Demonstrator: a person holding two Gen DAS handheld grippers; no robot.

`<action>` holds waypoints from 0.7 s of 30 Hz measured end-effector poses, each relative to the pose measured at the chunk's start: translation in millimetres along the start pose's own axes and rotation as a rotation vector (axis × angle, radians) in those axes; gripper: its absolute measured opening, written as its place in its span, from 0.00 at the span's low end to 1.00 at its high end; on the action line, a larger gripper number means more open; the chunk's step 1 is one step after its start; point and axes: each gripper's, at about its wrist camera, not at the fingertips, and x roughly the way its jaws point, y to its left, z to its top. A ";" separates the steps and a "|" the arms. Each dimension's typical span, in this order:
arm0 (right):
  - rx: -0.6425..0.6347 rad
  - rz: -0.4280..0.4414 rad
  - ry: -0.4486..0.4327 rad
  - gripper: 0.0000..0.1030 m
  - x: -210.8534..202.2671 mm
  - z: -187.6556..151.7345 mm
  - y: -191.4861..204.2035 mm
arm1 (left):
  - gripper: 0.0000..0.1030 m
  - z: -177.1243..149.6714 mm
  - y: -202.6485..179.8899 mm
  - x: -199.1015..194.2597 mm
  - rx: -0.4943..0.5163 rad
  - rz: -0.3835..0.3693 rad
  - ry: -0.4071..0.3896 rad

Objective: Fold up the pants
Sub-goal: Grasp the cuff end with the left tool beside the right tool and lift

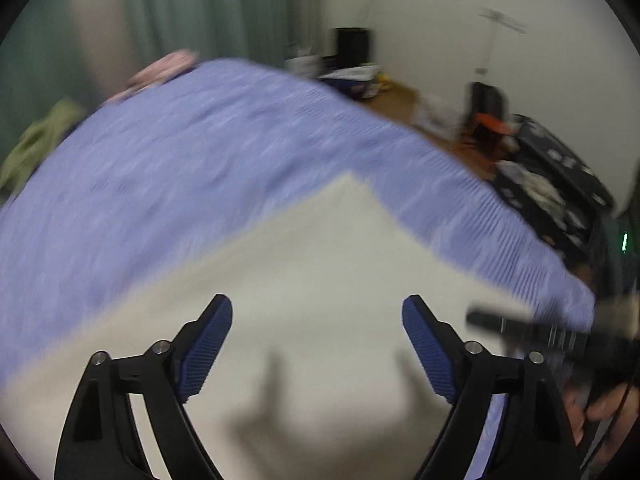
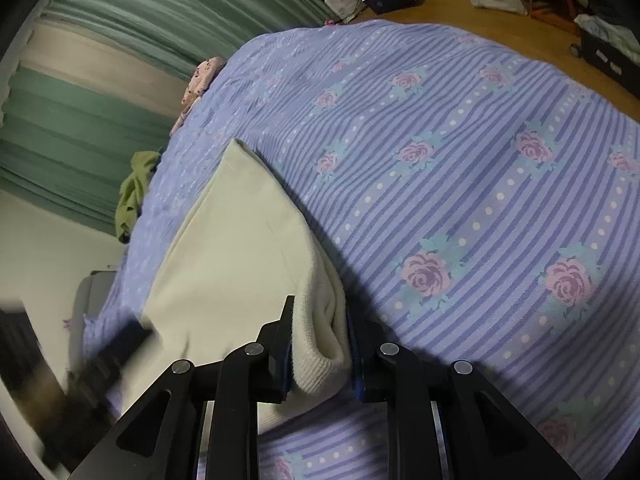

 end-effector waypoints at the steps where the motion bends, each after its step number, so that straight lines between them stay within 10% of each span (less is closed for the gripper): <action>1: 0.000 -0.018 -0.003 0.20 0.1 -0.7 3.1 | 0.87 18.8 6.2 11.0 0.028 -0.042 0.016; 7: -0.031 -0.111 -0.042 0.20 1.8 -6.3 13.2 | 0.85 88.7 18.4 95.2 0.126 -0.167 0.197; 21: 0.001 -0.067 -0.042 0.20 13.3 -8.5 0.3 | 0.62 85.6 -12.5 173.1 0.249 -0.270 0.312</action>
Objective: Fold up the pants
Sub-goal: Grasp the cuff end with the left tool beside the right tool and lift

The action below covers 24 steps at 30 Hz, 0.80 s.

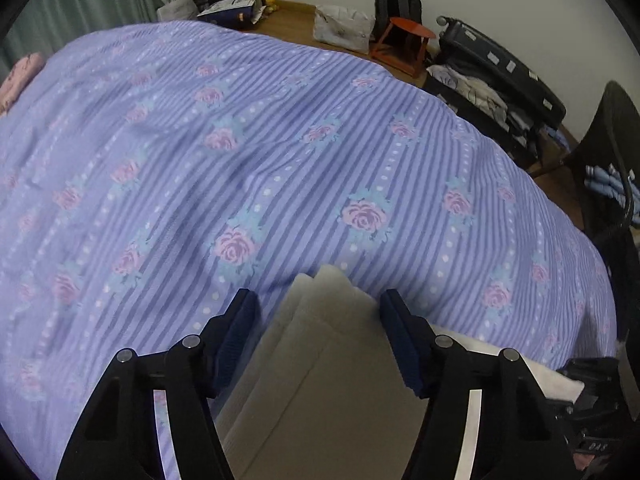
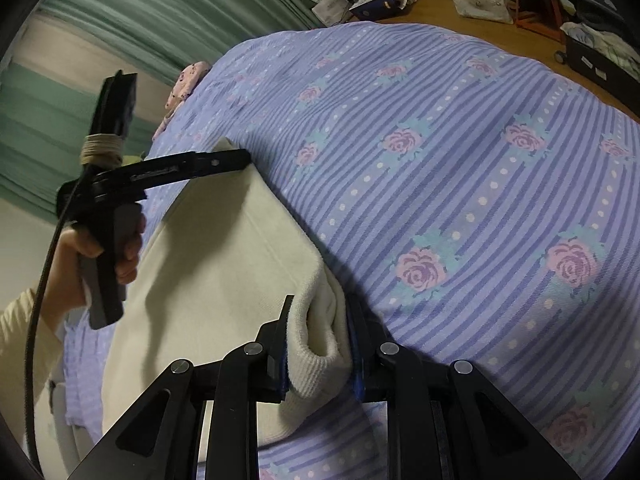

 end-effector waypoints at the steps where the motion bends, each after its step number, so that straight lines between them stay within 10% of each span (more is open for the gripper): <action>1: 0.001 0.000 0.000 0.20 0.8 -0.1 -0.2 | 0.58 -0.3 1.7 0.7 -0.024 -0.006 -0.006; 7: -0.019 -0.001 0.012 0.20 -3.1 1.2 2.9 | 0.23 3.5 -1.1 -17.8 -0.058 -0.024 -0.017; 24: -0.305 0.049 -0.109 0.19 -135.2 2.6 142.7 | 0.17 -25.3 -3.9 -232.2 -0.152 0.020 -0.332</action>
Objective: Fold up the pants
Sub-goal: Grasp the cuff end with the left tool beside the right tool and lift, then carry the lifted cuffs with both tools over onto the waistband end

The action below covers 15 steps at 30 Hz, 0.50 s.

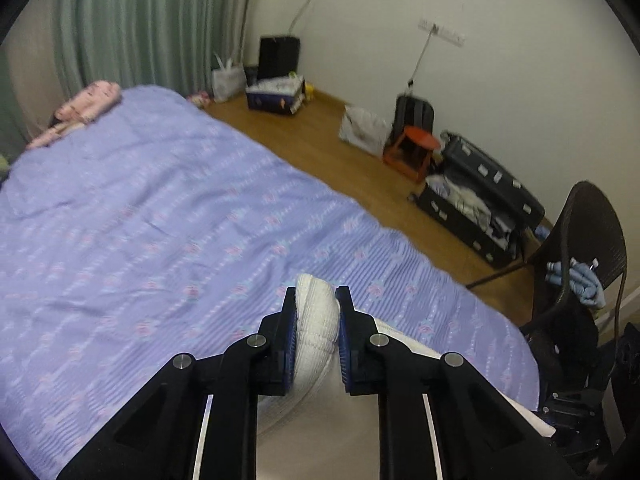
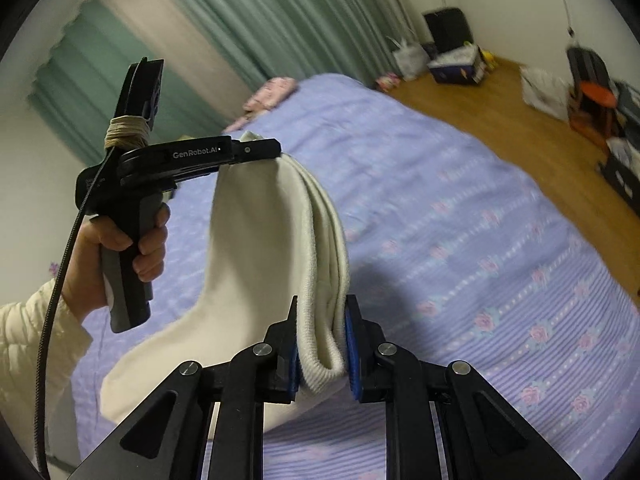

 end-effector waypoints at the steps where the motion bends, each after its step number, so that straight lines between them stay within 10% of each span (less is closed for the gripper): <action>1: -0.020 0.000 -0.010 0.19 -6.8 -0.6 13.1 | 0.17 -2.6 3.4 -18.0 -0.003 -0.001 -0.022; 15: -0.273 -0.110 -0.097 0.19 -46.2 -61.5 234.0 | 0.17 -78.7 96.2 -189.6 0.004 -0.041 -0.159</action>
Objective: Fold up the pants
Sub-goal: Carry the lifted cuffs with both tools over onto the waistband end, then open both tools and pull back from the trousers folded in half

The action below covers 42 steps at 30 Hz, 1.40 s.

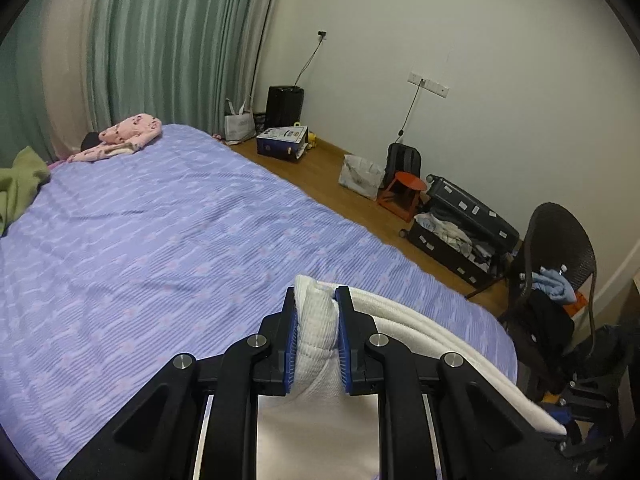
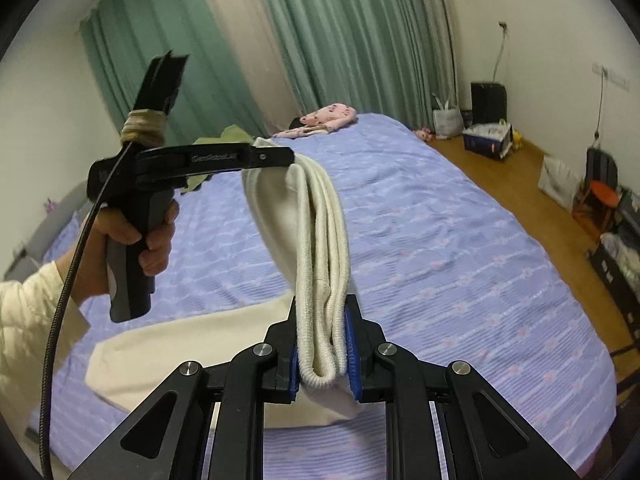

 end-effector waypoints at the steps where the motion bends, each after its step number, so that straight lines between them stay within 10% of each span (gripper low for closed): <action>1: -0.018 -0.005 -0.002 0.19 1.4 -2.8 16.5 | 0.17 -6.8 11.7 -8.1 0.011 0.002 0.003; 10: -0.094 -0.002 0.081 0.19 55.9 -44.4 143.7 | 0.17 -82.1 107.5 -41.6 -0.049 -0.016 0.047; 26: -0.236 0.064 0.367 0.19 160.6 -151.4 239.0 | 0.21 -238.5 214.5 -53.7 -0.206 0.030 0.164; 29: -0.261 0.065 0.402 0.19 170.5 -164.8 252.5 | 0.37 -255.3 225.6 -70.9 -0.217 0.105 0.157; 31: -0.274 0.057 0.434 0.19 179.7 -175.8 257.9 | 0.69 -265.9 233.6 -91.5 -0.244 0.182 0.136; 33: -0.282 0.050 0.465 0.19 185.3 -187.8 259.9 | 0.71 -283.0 240.2 -112.4 -0.299 0.217 0.117; 42: -0.431 0.021 0.458 0.21 182.4 -216.5 265.5 | 0.72 -338.4 245.6 -107.4 -0.608 -0.012 0.153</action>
